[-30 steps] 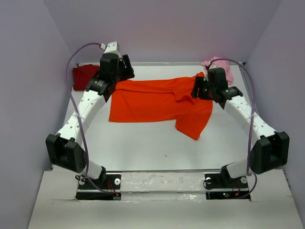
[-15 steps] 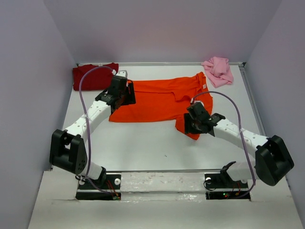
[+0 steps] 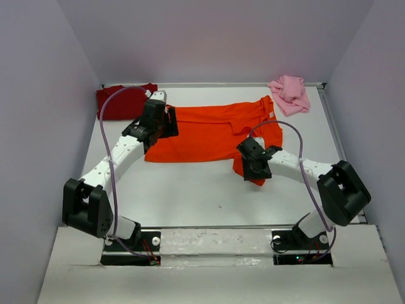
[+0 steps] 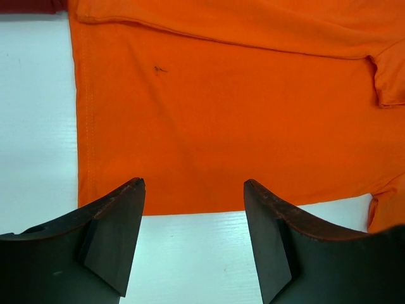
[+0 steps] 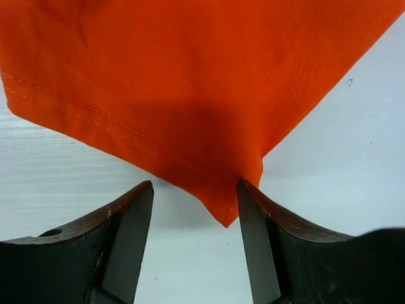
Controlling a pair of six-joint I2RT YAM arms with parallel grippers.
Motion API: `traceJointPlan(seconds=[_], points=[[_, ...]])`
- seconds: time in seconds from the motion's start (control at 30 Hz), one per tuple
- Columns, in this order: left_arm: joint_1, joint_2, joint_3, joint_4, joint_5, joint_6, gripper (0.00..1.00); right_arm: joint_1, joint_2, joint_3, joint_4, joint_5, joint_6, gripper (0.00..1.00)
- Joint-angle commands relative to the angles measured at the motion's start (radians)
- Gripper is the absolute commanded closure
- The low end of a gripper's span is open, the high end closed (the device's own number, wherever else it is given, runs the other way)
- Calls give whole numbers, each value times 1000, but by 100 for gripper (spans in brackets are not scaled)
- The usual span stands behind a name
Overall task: Fold and stack the t-shirts
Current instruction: Grap the side of the flattened tshirt closest away from the robot with both arms
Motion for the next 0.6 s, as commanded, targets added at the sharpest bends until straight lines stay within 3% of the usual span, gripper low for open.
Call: traceJointPlan(seconds=[0.0,0.3,0.57], points=[[-2,-48,13,18,-14,17,27,11,27,74,-52,60,9,39],[-1,-57,12,18,-23,17,27,11,80,102,-96,-44,-5,42],[2,-67,13,18,-18,17,26,20,-11,107,-184,-65,-22,44]])
